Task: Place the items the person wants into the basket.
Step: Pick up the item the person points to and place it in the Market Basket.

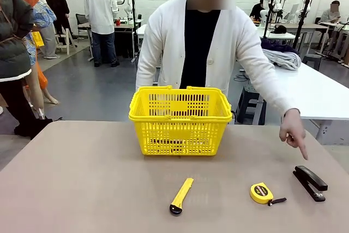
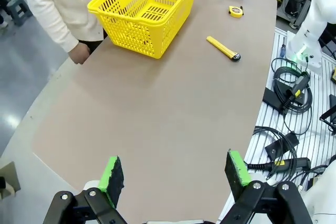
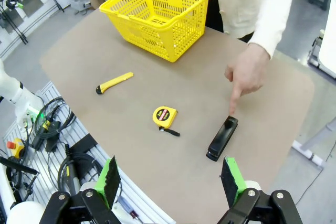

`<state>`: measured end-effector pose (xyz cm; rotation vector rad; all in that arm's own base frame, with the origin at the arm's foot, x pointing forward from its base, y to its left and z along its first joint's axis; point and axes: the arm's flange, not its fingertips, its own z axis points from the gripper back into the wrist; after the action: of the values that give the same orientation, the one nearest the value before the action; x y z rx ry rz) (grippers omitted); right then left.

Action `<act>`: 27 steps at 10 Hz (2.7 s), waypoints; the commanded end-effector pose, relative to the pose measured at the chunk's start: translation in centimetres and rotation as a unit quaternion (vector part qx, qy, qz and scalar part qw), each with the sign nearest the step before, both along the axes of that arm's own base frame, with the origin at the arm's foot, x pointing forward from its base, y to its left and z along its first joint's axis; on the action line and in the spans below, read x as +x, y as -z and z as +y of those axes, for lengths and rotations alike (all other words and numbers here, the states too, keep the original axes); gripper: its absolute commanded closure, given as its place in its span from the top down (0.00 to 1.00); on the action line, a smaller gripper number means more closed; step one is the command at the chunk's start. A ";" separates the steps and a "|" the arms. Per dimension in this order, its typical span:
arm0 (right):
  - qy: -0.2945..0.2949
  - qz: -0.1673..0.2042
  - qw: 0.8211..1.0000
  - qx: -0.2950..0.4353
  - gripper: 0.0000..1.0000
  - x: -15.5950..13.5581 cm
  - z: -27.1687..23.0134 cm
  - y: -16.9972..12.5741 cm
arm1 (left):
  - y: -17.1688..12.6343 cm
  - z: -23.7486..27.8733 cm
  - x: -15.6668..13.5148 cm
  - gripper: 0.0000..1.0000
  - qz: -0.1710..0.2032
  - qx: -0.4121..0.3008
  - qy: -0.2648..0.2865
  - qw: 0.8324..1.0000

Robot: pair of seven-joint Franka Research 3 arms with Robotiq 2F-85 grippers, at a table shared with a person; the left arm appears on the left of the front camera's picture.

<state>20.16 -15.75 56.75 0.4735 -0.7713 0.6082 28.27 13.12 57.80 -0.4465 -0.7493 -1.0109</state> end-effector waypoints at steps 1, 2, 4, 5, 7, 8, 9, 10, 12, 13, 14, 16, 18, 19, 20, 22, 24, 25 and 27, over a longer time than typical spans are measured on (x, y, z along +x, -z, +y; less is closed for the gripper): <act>-0.006 -0.009 1.000 0.009 1.00 0.2 0.1 0.0 | -0.1 0.0 0.0 1.00 -0.003 -0.006 0.003 1.000; -0.006 -0.009 1.000 0.009 1.00 0.2 0.1 0.0 | -0.1 0.0 0.0 1.00 -0.003 -0.006 0.003 1.000; -0.006 -0.009 1.000 0.009 1.00 0.2 0.1 0.0 | -0.1 0.0 0.0 1.00 -0.003 -0.006 0.003 1.000; -0.006 -0.009 1.000 0.009 1.00 0.2 0.1 0.0 | -0.1 0.0 0.0 1.00 -0.003 -0.006 0.003 1.000; -0.006 -0.009 1.000 0.009 1.00 0.2 0.1 0.0 | -0.1 0.0 0.0 1.00 -0.003 -0.006 0.003 1.000; -0.006 -0.009 1.000 0.009 1.00 0.2 0.1 0.0 | -0.1 0.0 0.0 1.00 -0.003 -0.006 0.003 1.000; -0.006 -0.009 1.000 0.009 1.00 0.2 0.1 0.0 | -0.1 0.0 0.0 1.00 -0.003 -0.006 0.003 1.000; -0.006 -0.009 1.000 0.009 1.00 0.2 0.1 0.0 | -0.1 0.0 0.0 1.00 -0.003 -0.006 0.003 1.000; -0.006 -0.009 1.000 0.009 1.00 0.2 0.1 0.0 | -0.1 0.0 0.0 1.00 -0.003 -0.006 0.003 1.000; -0.006 -0.009 1.000 0.009 1.00 0.2 0.1 0.0 | -0.1 0.0 0.0 1.00 -0.003 -0.006 0.003 1.000; 0.000 0.000 1.000 0.000 1.00 0.0 0.0 0.0 | -0.1 0.0 0.0 1.00 -0.003 -0.006 0.003 1.000; 0.026 0.105 0.991 -0.075 1.00 4.2 2.6 -1.5 | -0.1 0.0 0.0 1.00 -0.003 -0.006 0.003 1.000; 0.054 0.176 0.975 -0.120 1.00 8.0 5.1 -2.1 | -0.1 0.0 0.0 1.00 -0.003 -0.006 0.003 1.000; 0.077 0.207 0.964 -0.150 1.00 9.3 6.4 -1.4 | -0.1 0.0 0.0 1.00 -0.003 -0.006 0.003 1.000; 0.096 0.233 0.952 -0.173 1.00 11.3 7.7 -0.5 | -0.1 0.0 0.0 1.00 -0.003 -0.006 0.003 1.000; 0.130 0.255 0.939 -0.191 1.00 14.4 10.1 2.2 | -0.1 0.0 0.0 1.00 -0.003 -0.006 0.003 1.000; 0.153 0.251 0.941 -0.169 1.00 17.2 10.6 5.6 | -0.1 0.0 0.0 1.00 -0.003 -0.006 0.003 1.000; 0.176 0.249 0.937 -0.172 1.00 18.1 10.3 7.5 | -0.1 0.0 0.0 1.00 -0.003 -0.006 0.003 1.000; 0.200 0.269 0.925 -0.180 1.00 19.4 10.0 11.8 | -0.1 0.0 0.0 1.00 -0.003 -0.006 0.003 1.000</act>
<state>39.08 -5.98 46.80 0.1336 -0.2187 0.2516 28.32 13.02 57.89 -0.4485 -0.7494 -1.0047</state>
